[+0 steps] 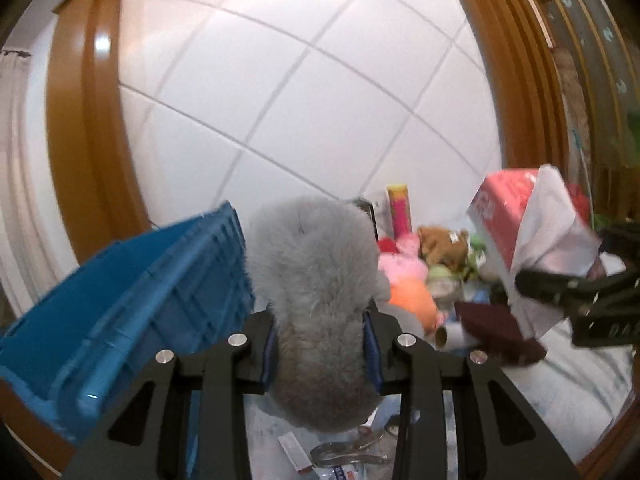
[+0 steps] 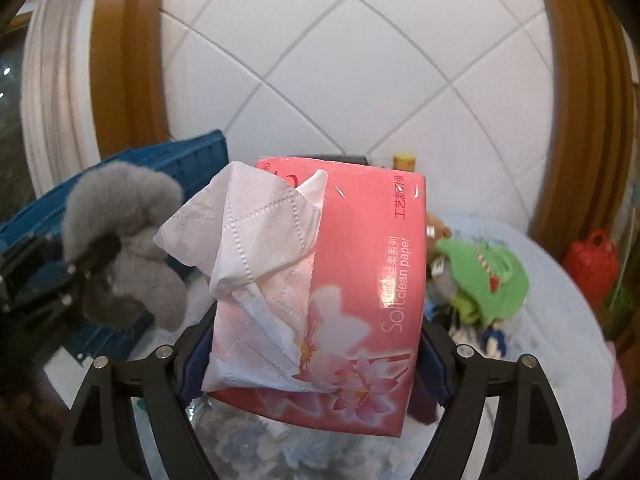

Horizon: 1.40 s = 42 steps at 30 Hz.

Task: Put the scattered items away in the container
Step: 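Carry grey plush with left gripper while right gripper carries tissue pack over crate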

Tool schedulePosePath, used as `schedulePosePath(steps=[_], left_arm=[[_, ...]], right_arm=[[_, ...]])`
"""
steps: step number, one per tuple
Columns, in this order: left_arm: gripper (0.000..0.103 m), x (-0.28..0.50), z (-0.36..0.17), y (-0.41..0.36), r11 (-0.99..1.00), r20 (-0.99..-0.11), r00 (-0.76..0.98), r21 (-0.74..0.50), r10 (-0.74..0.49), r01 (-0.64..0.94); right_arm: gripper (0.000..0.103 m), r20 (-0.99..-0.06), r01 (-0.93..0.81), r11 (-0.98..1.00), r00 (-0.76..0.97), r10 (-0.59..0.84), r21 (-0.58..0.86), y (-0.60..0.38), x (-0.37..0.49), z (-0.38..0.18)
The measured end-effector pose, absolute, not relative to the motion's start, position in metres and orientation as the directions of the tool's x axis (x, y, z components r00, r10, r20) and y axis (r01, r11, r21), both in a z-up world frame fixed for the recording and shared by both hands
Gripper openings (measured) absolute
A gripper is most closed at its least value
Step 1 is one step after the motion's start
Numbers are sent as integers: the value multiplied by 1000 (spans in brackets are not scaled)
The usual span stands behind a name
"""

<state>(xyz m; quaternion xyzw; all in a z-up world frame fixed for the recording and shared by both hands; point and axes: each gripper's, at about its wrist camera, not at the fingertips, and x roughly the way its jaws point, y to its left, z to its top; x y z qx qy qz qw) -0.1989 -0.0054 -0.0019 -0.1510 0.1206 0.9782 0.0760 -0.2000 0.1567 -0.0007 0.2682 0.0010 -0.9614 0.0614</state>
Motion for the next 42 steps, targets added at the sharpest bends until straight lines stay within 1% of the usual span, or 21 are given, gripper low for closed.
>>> schedulePosePath(steps=[6,12,14,16,19,22,27,28,29,31,33,35,37,38,40,42], left_arm=[[34,-168,35,-1,-972,-235,-970,206,61,-111],[34,-140,63,-17,-981,-163,-987,194,-7,-25],[28,-132,72,-27,-982,-140,-989,191,-35,8],[28,-126,80,-38,-982,-126,-990,186,-62,38],[28,-126,85,-57,-980,-122,-988,185,-98,74],[28,-142,85,-79,-976,-131,-982,190,-133,107],[29,-147,57,-102,-977,-209,-972,204,-107,64],[41,-145,49,-105,-976,-219,-970,208,-105,58],[68,-143,41,-107,-976,-227,-968,213,-104,55],[103,-141,33,-110,-969,-193,-971,227,-143,98],[103,-133,24,-112,-976,-169,-979,204,-112,76],[103,-130,8,-107,-980,-203,-978,199,-51,9],[103,-132,-24,-91,-967,-279,-959,252,-44,-29],[103,-137,-44,-85,-964,-332,-942,262,-51,-40],[103,-147,-82,-76,-972,-455,-890,214,-15,-93],[103,-158,-123,-66,-979,-564,-825,155,25,-135]], right_arm=[[83,-418,186,-982,-892,-169,0,153,-178,44],[83,-335,261,-965,-912,-236,-31,138,-159,77],[83,-324,283,-959,-910,-258,-33,132,-157,82],[83,-312,311,-950,-906,-285,-37,121,-155,88],[83,-298,352,-935,-897,-326,-37,101,-159,93],[83,-286,380,-924,-891,-351,-50,74,-167,98],[83,-275,400,-917,-882,-383,-4,38,-180,95],[83,-273,398,-917,-882,-384,6,34,-182,93],[83,-279,399,-917,-879,-387,17,29,-188,92],[83,-296,409,-913,-871,-393,10,16,-198,92],[83,-298,418,-909,-868,-397,-7,7,-203,95],[83,-293,419,-908,-871,-394,-24,0,-207,97],[83,-307,417,-909,-868,-390,-25,-1,-213,96],[84,-317,413,-910,-867,-384,-26,4,-216,92],[84,-345,403,-914,-863,-369,-31,13,-221,80],[84,-388,398,-917,-849,-359,-22,29,-227,57]])
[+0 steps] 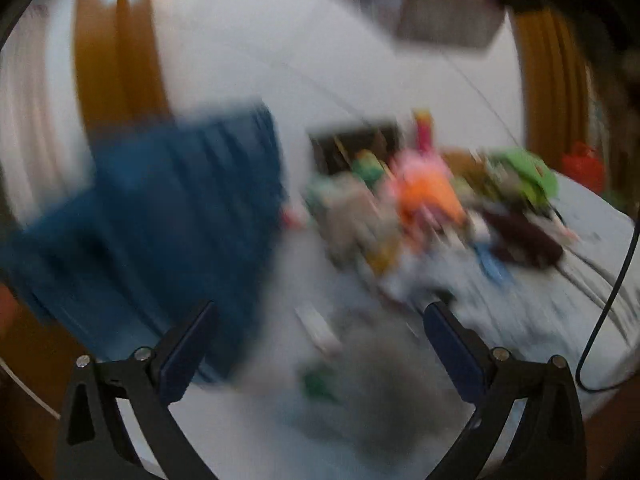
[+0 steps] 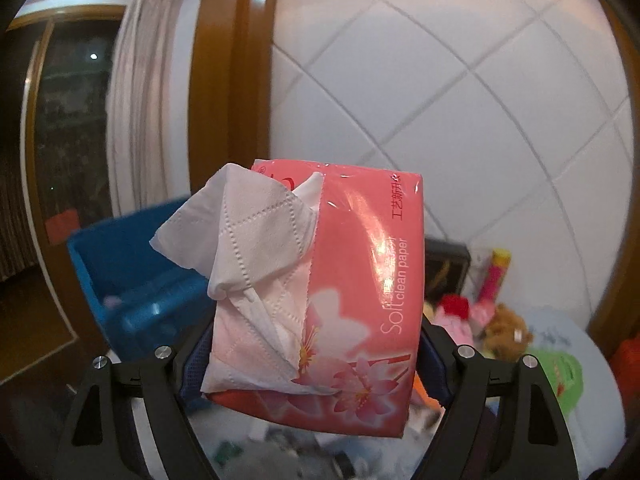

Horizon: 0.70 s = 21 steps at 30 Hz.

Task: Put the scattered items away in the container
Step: 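Carry grey plush with left gripper while right gripper carries tissue pack over crate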

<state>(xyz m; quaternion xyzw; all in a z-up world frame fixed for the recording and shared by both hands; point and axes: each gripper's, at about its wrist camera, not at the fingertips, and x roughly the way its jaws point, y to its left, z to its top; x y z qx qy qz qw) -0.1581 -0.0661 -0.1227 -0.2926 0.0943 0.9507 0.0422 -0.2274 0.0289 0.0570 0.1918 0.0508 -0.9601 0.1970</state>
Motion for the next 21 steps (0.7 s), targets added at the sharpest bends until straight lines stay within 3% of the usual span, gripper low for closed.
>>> schedulePosePath(steps=[3,8,11,15,17,21], left_arm=[[103,-169,-165,-54,-980,-641,-767,129,33,-150],[91,-179,-214,-39,-985,-713,-700,98,30,-143],[76,-194,-235,-34,-984,-755,-655,98,22,-147],[76,-206,-250,-27,-981,-780,-624,146,-33,-131],[56,-210,-250,-27,-979,-780,-624,164,-54,-120],[45,-213,-246,-27,-977,-776,-628,173,-57,-125]], right_arm=[[84,-449,387,-922,-825,-343,-5,46,-236,31],[84,-538,352,-935,-783,-310,27,82,-248,-9],[84,-561,334,-942,-773,-295,36,101,-254,-24],[84,-582,320,-946,-762,-284,43,108,-265,-38],[84,-588,318,-947,-759,-279,39,116,-268,-47],[84,-600,301,-953,-757,-257,29,133,-271,-54]])
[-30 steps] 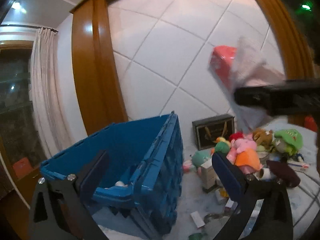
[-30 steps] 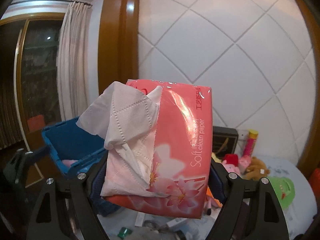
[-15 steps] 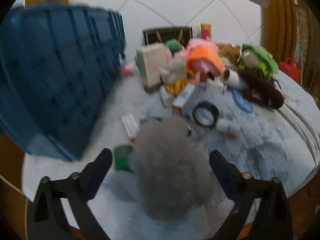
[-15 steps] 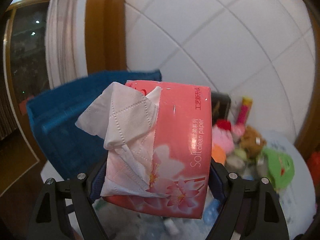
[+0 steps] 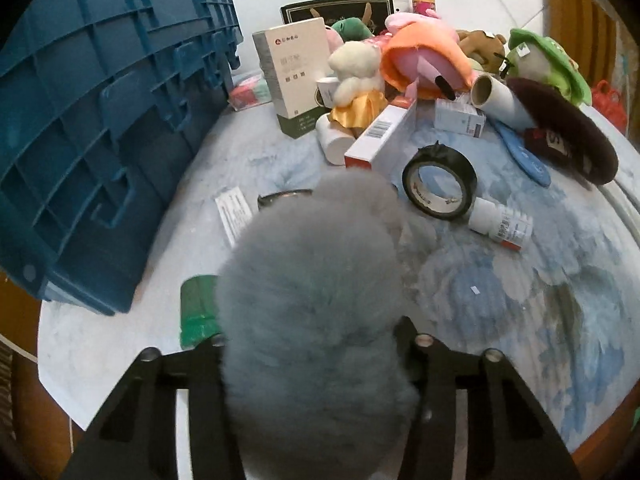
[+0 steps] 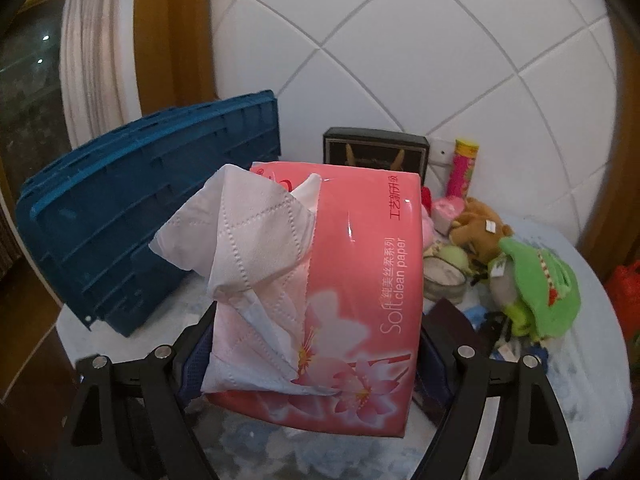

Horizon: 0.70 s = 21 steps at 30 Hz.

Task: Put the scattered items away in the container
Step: 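Carry grey plush with left gripper while right gripper carries tissue pack over crate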

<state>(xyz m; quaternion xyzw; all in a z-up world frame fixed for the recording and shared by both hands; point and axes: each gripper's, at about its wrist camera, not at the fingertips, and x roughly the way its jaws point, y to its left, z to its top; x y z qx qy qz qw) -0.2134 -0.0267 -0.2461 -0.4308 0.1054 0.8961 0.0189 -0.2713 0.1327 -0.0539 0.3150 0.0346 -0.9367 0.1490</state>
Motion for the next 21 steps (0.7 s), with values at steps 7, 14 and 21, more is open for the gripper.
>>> schedulePosePath(steps=[7,14,21], left_arm=[[37,-209,-230,-28,-983,-754,-656,142,-33,-113],[37,-195,-184,-23,-981,-682,-732,150,-12,-124],[37,-178,-111,-23,-981,-564,-826,163,-4,-107]], right_arm=[[84,-614,255,-966,-758,-221,34,153,-275,-62],[84,-602,227,-973,-774,-199,30,173,-266,-55],[84,-579,219,-975,-791,-199,36,185,-253,-45]])
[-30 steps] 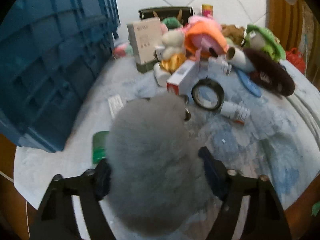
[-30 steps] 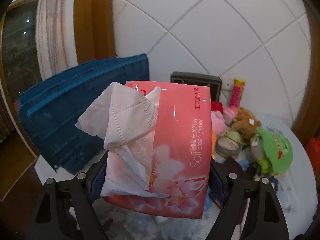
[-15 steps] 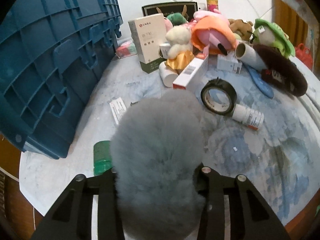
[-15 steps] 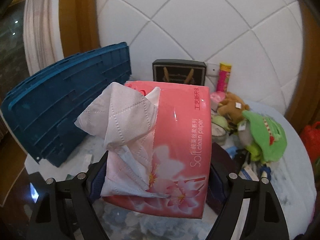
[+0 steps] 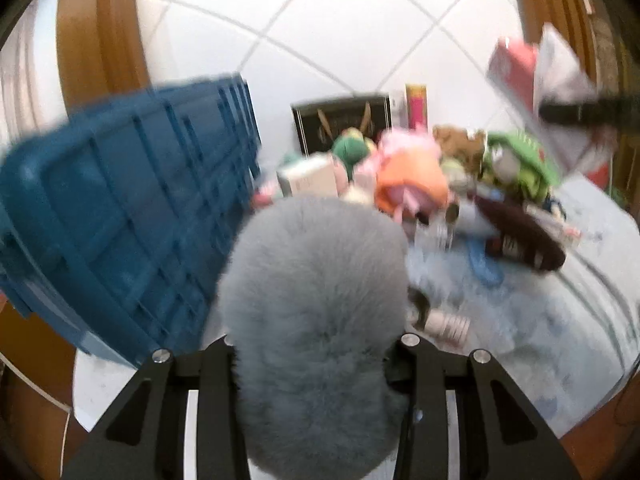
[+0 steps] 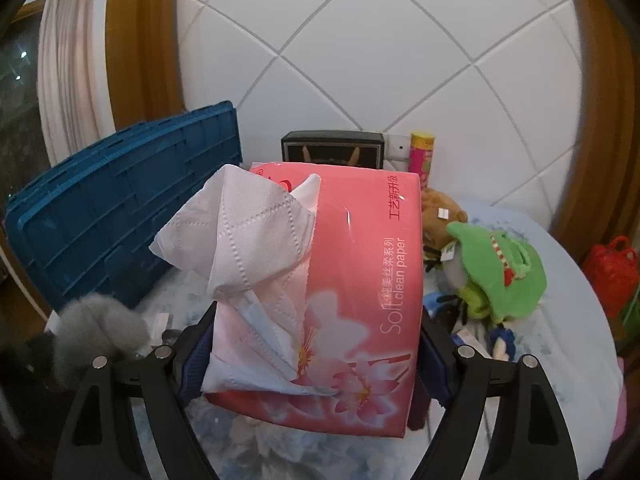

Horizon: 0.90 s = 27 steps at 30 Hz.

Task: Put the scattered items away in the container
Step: 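Carry grey plush with left gripper while right gripper carries tissue pack over crate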

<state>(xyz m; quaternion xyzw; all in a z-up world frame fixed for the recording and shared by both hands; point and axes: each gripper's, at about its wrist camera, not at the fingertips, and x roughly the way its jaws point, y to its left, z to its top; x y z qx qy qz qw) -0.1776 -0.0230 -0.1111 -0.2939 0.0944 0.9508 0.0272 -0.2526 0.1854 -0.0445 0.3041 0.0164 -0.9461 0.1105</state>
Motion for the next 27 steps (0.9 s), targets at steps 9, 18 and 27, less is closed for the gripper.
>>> schedulePosePath(steps=[9,18,27], left_arm=[[37,-148,-8,-43,-985,-381,-922,172,-64,-3],[37,-107,62,-90,-972,-233,-953,182,-191,150],[37,-93,95,-168,-953,-191,-940,164,-283,253]], right_arm=[[84,-509,265,-964,-825,-246,37,177,-233,-6],[84,-401,400,-916,-838,-369,6,120,-201,47],[84,-363,498,-867,-812,-458,-21,35,-181,83]])
